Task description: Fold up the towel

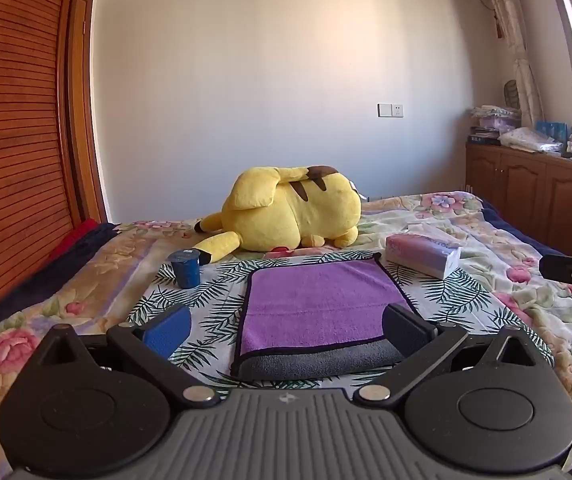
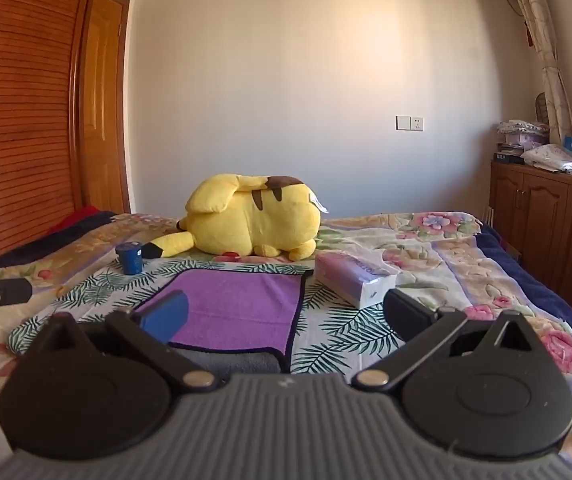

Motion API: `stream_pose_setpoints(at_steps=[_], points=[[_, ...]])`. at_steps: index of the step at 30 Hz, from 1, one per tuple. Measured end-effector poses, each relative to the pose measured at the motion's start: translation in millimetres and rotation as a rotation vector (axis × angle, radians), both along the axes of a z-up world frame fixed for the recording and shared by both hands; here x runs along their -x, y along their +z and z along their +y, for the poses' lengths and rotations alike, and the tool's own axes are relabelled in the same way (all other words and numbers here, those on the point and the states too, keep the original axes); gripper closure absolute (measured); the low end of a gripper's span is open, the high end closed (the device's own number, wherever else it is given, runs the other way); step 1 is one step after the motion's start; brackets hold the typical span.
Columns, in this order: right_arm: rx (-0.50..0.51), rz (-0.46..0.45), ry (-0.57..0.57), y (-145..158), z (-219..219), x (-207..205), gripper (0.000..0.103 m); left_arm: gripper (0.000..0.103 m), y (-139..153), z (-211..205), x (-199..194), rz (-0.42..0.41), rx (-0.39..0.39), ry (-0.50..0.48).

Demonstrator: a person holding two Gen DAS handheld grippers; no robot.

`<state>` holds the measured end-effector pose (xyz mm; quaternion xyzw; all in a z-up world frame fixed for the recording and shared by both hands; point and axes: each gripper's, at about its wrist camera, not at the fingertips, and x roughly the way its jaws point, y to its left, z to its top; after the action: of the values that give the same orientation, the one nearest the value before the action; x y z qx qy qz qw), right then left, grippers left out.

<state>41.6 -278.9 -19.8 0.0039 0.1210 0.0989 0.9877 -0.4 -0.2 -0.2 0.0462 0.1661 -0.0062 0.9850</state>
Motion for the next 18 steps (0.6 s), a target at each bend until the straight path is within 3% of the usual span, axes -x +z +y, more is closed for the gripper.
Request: stream_pose_setpoints(at_steps=[18], points=[[-0.005,0.001,-0.005,-0.2,-1.6,0.1,0.000,0.016,1.3,0.4,1.6,-0.005,0.008,-0.003]])
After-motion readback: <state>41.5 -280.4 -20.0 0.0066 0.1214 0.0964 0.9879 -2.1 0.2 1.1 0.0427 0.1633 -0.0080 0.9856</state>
